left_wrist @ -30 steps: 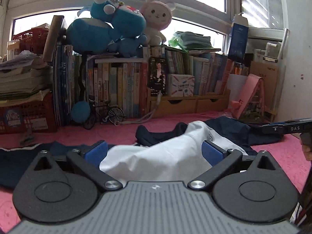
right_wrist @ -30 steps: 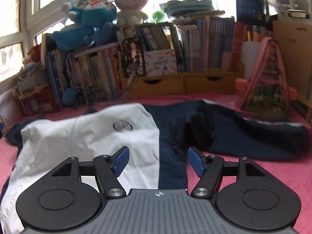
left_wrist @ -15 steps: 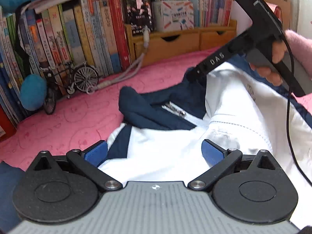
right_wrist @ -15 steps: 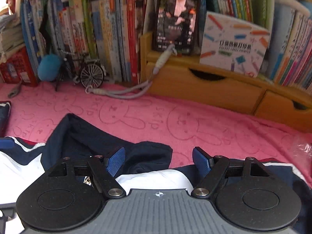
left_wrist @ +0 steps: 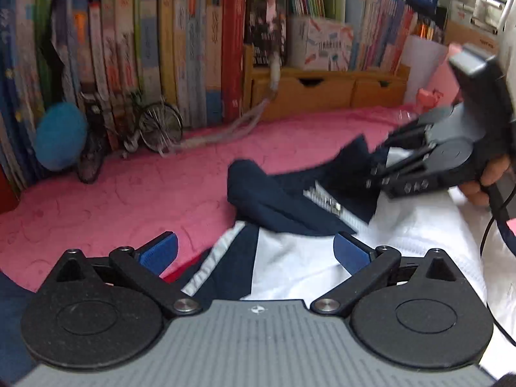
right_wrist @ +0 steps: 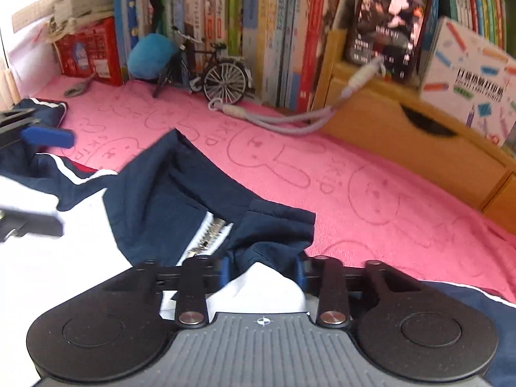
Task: Fold clothes
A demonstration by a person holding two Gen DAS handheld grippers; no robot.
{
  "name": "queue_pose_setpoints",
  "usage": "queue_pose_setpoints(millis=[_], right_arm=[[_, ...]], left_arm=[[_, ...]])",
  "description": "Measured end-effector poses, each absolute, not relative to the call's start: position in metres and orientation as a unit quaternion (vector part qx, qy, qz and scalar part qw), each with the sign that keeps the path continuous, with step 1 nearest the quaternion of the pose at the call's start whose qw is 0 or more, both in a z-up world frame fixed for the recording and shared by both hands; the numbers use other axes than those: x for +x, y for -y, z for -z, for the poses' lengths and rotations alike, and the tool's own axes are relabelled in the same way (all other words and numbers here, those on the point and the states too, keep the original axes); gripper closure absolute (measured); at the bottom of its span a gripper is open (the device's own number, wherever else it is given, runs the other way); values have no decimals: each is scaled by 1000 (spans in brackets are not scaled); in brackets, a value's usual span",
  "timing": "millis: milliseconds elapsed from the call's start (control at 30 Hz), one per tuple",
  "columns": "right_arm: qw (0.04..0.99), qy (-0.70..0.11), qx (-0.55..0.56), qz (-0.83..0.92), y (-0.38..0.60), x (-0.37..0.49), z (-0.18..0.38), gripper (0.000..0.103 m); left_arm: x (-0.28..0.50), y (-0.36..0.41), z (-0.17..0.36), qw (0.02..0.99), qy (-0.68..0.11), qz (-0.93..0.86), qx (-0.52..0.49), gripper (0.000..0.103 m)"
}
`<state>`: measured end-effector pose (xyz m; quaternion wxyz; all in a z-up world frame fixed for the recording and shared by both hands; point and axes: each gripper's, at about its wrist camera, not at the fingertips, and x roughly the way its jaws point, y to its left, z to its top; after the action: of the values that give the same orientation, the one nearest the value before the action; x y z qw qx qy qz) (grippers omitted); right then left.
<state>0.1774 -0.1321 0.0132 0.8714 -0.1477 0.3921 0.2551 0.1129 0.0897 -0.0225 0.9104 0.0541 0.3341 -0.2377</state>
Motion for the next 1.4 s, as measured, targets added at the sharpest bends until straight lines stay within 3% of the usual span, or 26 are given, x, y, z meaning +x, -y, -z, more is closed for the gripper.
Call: queue_pose_setpoints(millis=[133,167,200,267,333,367,467,533,633,700,767,833,1000,1100,1200,1267,1400], right_arm=[[906,-313,-128,-255,138,155,-42,83],[914,-291,-122,-257,140,148,-50,84],[922,-265,-123,-256,141,139,-58,85],[936,-211,-135,-247,140,123,-73,87],[948,-145,-170,-227,133,110,-82,88],[952,-107,-200,-207,126,106,-83,87],[925,22,-368,-95,91,114,-49,80],[909,3,-411,-60,75,149,-22,75],[939,-138,-309,-66,80,205,-19,53],[955,-188,-214,-79,96,220,-29,51],[963,-201,-147,-105,115,215,-42,27],[961,-207,-117,-139,129,201,-51,16],[938,-236,-124,-223,136,148,-51,16],[919,-267,-118,-267,129,129,-35,19],[904,-305,-96,-285,118,118,-18,31],[900,-322,-104,-276,111,119,-7,52],[912,-319,-165,-196,121,143,9,58]], left_arm=[[119,-83,36,896,-360,251,65,0],[120,-82,39,893,-366,254,67,4],[122,-80,43,889,-372,257,70,11],[125,-82,45,889,-377,257,52,52],[129,-89,34,896,-361,257,26,76],[130,-92,28,900,-352,258,14,82],[135,-75,13,912,-322,237,93,88],[149,-69,13,920,-314,197,127,90],[174,-73,25,927,-322,139,135,90],[181,-76,36,926,-330,119,143,90],[179,-82,44,925,-330,108,153,86],[171,-88,48,929,-323,97,152,82],[126,-103,12,954,-274,104,69,81],[91,-92,0,954,-253,140,84,76],[77,-73,14,939,-276,165,122,75],[78,-63,32,929,-295,163,155,75],[104,-61,53,932,-281,120,197,73]])
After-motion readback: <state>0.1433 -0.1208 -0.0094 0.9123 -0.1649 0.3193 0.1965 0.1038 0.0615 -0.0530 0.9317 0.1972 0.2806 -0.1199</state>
